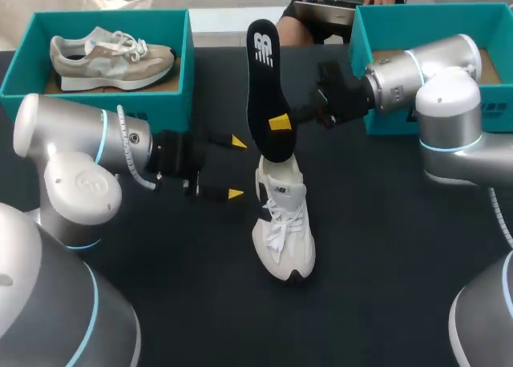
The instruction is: Take the shoe out of the shoebox, open the shoe tongue, remove and reinsert the insole, then place the shoe into the shoebox
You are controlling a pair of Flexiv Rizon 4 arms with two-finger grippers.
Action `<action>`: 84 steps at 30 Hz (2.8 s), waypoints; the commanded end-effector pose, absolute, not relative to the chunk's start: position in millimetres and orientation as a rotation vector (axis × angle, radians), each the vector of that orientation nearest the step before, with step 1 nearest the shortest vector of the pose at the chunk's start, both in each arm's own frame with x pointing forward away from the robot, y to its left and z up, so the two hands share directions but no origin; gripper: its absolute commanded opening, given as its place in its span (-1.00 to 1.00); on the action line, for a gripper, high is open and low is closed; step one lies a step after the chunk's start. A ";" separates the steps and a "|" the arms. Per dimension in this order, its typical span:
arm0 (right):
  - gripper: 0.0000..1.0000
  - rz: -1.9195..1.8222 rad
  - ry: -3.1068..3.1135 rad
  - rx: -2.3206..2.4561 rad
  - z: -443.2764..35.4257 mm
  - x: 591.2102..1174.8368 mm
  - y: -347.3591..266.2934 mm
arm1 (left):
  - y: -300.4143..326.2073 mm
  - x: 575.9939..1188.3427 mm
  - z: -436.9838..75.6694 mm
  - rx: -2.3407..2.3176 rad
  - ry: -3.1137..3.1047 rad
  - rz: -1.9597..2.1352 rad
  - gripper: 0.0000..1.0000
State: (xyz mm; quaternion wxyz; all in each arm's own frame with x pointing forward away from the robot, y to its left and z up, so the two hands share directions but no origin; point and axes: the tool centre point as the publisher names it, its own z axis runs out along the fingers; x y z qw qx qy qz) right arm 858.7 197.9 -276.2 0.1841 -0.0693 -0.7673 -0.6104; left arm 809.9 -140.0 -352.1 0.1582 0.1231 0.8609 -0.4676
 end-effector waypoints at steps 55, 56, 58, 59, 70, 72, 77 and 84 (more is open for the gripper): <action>-1.00 -1.699 -2.004 -0.461 -340.3 798.7 199.4 | -166.7 817.3 -347.7 0.265 2.582 -1.232 1.00; -1.00 -1.684 -1.999 -0.472 -340.7 797.8 199.3 | -166.7 817.3 -347.7 0.265 2.582 -1.232 1.00; -1.00 -1.658 -1.991 -0.489 -342.2 796.7 199.1 | -166.7 817.3 -347.7 0.265 2.582 -1.232 1.00; -1.00 -1.649 -1.988 -0.496 -342.6 796.5 199.0 | -166.7 817.3 -347.7 0.265 2.582 -1.232 1.00; -1.00 -1.635 -2.028 -0.510 -333.1 810.2 195.8 | -166.7 817.3 -347.7 0.265 2.582 -1.232 1.00; -1.00 -1.613 -2.029 -0.524 -334.4 811.6 194.9 | -166.7 817.3 -347.7 0.265 2.582 -1.232 1.00; -1.00 -1.569 -2.021 -0.568 -342.5 810.6 192.1 | -166.7 817.3 -347.7 0.265 2.582 -1.232 1.00; -1.00 -1.543 -1.995 -0.617 -355.1 801.1 189.8 | -166.7 817.3 -347.7 0.265 2.582 -1.232 1.00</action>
